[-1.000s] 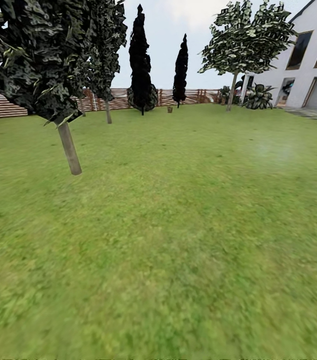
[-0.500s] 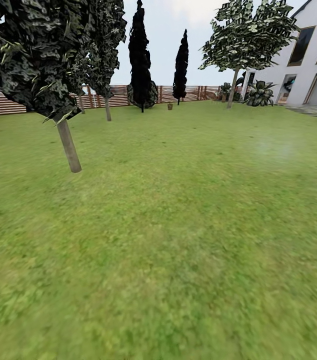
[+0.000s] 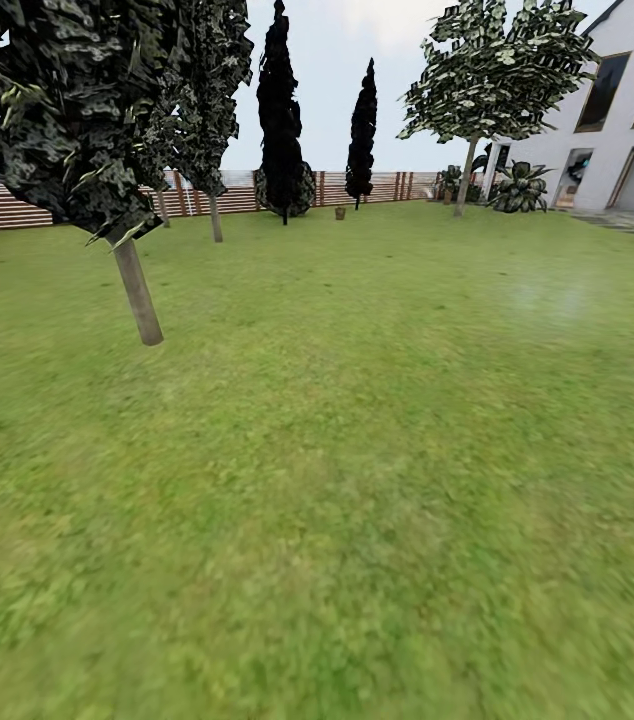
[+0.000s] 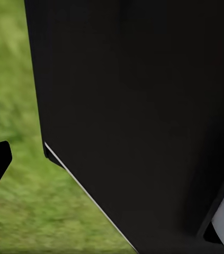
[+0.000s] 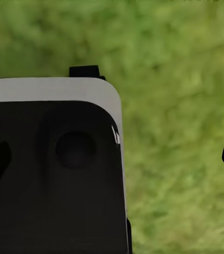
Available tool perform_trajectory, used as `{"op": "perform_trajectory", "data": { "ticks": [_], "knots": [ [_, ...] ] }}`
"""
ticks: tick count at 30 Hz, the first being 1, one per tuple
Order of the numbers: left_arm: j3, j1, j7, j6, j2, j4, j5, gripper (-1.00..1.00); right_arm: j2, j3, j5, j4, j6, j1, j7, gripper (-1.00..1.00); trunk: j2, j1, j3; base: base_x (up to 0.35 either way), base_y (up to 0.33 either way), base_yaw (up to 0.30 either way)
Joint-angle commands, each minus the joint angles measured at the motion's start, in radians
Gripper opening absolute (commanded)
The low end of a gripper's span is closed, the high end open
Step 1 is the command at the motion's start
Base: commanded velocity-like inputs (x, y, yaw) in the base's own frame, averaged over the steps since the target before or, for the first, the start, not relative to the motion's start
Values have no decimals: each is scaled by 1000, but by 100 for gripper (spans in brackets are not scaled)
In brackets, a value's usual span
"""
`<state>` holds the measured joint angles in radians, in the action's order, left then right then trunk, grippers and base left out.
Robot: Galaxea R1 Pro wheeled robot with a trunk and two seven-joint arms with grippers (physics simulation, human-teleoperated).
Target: Take the three Easter eggs out of the wicker basket on the lawn in the garden, then place them on the lawn next to a single tree (choose any tree) so that all three eggs are next to the same tree and none are left in the basket.
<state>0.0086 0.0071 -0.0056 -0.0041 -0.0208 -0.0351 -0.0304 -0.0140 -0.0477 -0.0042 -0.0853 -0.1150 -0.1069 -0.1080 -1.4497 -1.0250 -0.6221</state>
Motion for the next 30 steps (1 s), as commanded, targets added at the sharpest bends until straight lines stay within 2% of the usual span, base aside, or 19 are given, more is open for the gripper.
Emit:
{"op": "perform_trajectory", "data": {
  "ticks": [1, 14, 30],
  "knots": [
    [1, 1, -1, 0, 0, -2, -3, 100, 1, -5, -1, 1, -4, 0, -1, 100, 0, 0, -1, 0, 0, 0],
    [0, 1, -1, 0, 0, -2, -2, 100, 2, -6, -2, 1, -5, 0, -1, 100, 0, 0, -1, 75, 0, 0],
    [-1, 1, -1, 1, 1, -2, -2, 100, 3, -6, -2, 1, -4, 0, -1, 100, 0, 0, -1, 319, 0, 0]
  ]
}}
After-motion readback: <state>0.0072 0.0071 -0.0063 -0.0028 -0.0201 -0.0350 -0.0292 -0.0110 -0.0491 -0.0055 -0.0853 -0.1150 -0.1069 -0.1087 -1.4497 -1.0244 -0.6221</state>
